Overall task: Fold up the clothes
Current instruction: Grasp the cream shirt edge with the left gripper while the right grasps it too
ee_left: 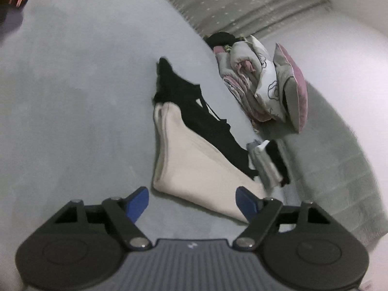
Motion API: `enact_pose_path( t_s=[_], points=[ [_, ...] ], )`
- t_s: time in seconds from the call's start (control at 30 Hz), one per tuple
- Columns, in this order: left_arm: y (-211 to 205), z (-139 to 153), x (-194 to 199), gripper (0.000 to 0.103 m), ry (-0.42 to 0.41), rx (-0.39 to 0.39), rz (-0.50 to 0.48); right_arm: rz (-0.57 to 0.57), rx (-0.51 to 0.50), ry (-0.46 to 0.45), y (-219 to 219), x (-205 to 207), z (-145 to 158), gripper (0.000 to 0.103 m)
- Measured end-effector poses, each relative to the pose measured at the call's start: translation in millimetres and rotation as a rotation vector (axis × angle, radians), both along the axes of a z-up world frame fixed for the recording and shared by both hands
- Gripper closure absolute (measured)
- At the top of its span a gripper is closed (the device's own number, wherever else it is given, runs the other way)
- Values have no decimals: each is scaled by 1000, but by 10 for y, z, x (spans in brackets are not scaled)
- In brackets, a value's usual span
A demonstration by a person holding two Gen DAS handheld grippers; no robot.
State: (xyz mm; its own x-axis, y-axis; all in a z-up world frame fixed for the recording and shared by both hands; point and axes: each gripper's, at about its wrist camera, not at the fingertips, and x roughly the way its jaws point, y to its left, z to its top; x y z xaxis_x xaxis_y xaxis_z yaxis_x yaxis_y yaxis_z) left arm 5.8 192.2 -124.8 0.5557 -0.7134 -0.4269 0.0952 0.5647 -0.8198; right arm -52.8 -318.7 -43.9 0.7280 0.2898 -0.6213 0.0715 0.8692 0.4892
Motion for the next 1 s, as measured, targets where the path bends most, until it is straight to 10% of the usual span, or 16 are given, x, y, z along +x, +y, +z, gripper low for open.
enact_pose_path(
  t_s=[0.33,0.57,0.67,1.0],
  points=[
    [-362,-138,97,35,43,4,79,-77,184,50,16,214,-123,41],
    [-422,-226,147,79,78,-10,239,-199,245,59,-21,299,-161,72],
    [-392,-286,160,92,123,-65,284,-247,291,76,-68,293,-196,87],
    [-432,-162,196,97,147,-365,348,-320,554,26,-250,160,-82,90]
  ],
)
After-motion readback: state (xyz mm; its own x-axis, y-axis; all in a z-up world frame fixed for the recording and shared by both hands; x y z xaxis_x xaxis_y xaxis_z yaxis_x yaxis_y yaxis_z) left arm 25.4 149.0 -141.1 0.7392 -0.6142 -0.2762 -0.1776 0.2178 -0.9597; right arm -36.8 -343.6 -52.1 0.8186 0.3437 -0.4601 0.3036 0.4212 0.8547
